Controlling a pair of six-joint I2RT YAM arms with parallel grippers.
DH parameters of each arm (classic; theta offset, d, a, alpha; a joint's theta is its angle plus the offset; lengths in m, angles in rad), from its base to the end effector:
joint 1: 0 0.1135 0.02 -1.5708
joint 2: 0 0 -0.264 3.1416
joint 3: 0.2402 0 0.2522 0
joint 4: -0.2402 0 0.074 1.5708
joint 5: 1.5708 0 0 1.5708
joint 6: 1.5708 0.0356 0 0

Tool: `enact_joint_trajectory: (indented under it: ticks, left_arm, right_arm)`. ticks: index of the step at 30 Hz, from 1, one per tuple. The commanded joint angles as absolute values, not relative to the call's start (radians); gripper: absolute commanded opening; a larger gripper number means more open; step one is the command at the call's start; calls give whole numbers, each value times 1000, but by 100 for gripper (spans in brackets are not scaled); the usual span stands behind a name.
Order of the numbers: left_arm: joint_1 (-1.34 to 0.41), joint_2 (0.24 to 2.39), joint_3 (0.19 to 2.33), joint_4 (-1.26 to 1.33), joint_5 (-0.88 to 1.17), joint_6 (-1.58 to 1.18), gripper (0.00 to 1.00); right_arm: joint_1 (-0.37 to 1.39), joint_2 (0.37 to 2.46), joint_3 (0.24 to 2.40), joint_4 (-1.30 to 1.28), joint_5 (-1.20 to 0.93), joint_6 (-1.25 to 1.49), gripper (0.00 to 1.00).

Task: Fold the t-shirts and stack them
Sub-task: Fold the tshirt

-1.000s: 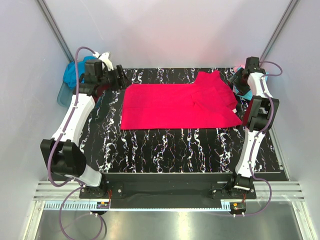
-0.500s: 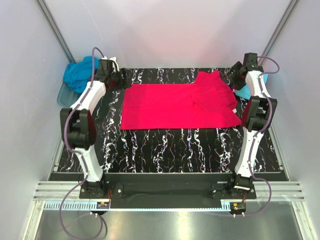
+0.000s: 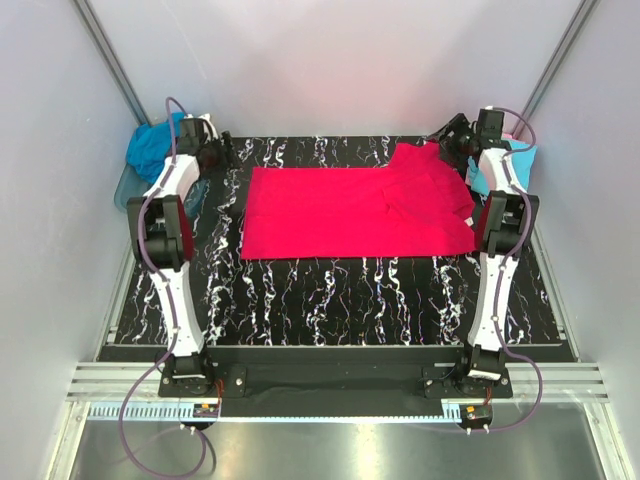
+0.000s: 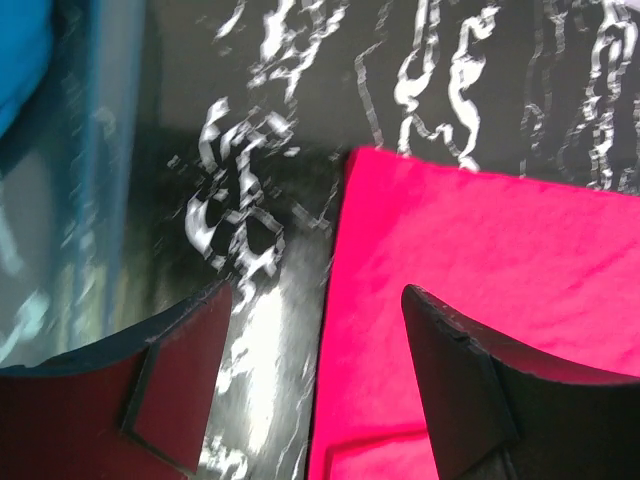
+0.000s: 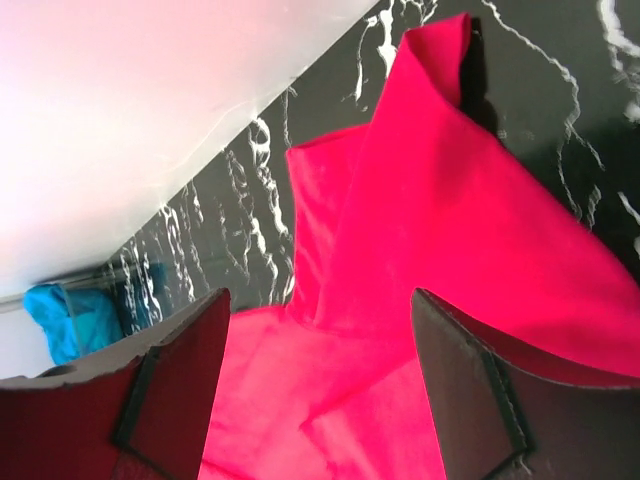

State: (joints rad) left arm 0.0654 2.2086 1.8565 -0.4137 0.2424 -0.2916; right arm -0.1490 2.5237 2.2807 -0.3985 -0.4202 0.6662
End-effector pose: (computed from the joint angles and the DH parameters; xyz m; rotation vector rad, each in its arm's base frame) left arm 0.5055 0.0245 0.2222 -0.2959 2.3234 -0.3955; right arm 0.5685 -0.0707 0.2020 0.6672 2.1484 0.7479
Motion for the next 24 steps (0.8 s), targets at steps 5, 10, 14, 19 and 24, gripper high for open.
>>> enact_joint_trajectory:
  ticks: [5, 10, 14, 19, 24]
  left_arm:
    - [52, 2306, 1966, -290, 409, -299, 73]
    - [52, 2352, 2009, -245, 482, -327, 73]
    - [52, 2362, 2007, -206, 505, -342, 73]
    - [52, 2379, 1997, -184, 528, -356, 73]
    - [52, 2385, 2000, -201, 520, -351, 72]
  right_arm:
    - [-170, 2690, 2416, -187, -526, 762, 80]
    - [-196, 2747, 2491, -186, -514, 775, 80]
    - [-225, 2764, 2557, -187, -508, 765, 80]
    - [-244, 2792, 2657, -204, -506, 761, 82]
    - [-248, 2824, 2692, -218, -494, 755, 82]
